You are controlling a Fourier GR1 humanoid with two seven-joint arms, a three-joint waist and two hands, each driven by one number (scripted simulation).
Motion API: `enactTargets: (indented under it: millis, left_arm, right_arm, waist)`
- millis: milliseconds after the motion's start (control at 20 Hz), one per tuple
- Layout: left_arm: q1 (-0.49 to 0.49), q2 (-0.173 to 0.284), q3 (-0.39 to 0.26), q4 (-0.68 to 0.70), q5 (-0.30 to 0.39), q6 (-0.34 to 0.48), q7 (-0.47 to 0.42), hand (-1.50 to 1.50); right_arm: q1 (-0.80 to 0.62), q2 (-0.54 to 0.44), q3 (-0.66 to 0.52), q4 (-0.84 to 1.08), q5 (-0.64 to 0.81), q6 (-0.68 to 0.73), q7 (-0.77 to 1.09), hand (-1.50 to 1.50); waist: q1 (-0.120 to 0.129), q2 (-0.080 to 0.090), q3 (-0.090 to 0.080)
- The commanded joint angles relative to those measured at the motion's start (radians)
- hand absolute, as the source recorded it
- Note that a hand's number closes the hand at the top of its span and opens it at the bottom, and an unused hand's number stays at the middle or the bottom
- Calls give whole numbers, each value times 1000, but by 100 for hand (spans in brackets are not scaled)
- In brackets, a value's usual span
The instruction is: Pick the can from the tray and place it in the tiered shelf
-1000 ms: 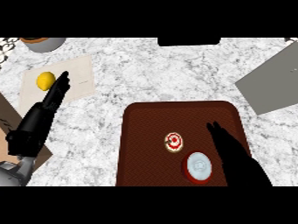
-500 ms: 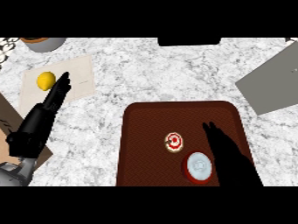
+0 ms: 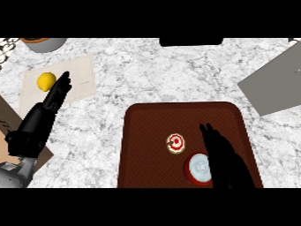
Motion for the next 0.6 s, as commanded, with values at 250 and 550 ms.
enactTargets:
  millis: [250,550]
  left_arm:
    - [-3,-120,-31,102,5,40,8,0]
    - [7,-140,-32,129,10,26,-36,0]
  right_arm:
    - [10,43,-21,64,1,8,3,-150]
    - [34,21,-29,67,5,16,-43,-150]
  waist:
    - [-10,22,-40]
    - [-19,24,-41]
